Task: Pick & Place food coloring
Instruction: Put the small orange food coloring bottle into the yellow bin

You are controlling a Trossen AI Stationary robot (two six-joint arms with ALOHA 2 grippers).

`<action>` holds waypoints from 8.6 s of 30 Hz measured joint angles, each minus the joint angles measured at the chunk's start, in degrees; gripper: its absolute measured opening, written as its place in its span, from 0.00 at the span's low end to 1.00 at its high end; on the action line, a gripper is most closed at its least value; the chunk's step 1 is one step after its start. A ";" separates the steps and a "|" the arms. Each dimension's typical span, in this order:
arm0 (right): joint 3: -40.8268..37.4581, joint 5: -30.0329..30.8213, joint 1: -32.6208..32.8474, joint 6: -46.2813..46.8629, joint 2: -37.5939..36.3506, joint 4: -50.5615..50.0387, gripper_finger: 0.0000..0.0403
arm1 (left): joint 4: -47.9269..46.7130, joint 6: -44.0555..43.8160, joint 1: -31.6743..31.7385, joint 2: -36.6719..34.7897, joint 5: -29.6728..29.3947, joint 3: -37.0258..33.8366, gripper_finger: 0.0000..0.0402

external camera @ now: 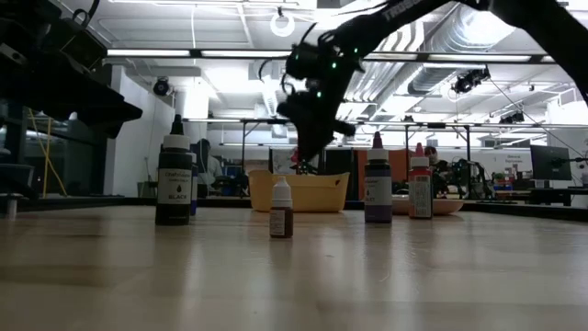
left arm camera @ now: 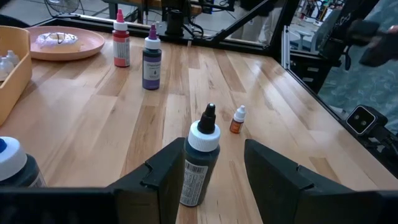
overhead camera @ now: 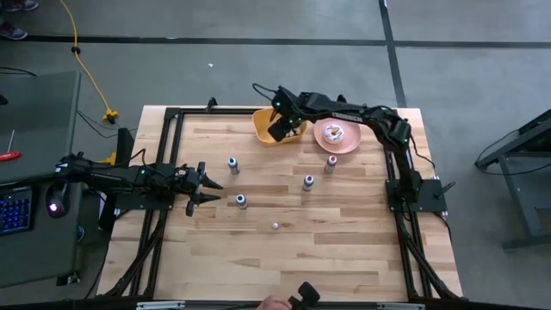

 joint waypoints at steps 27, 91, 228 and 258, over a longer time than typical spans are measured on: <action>0.00 -12.30 18.47 -16.93 -22.71 -5.90 0.23 | 0.00 0.02 0.00 0.00 -0.02 0.02 0.41; 0.00 -7.14 39.89 -6.28 6.80 -6.09 0.42 | 0.00 0.01 0.01 0.00 -0.01 0.02 0.41; 0.42 4.13 37.01 -2.01 -13.70 -6.28 0.10 | 0.00 0.00 0.02 -0.02 -0.02 0.01 0.41; 14.82 8.21 14.06 -13.90 -13.17 -5.55 0.11 | 0.00 0.00 0.02 -0.02 0.00 0.02 0.41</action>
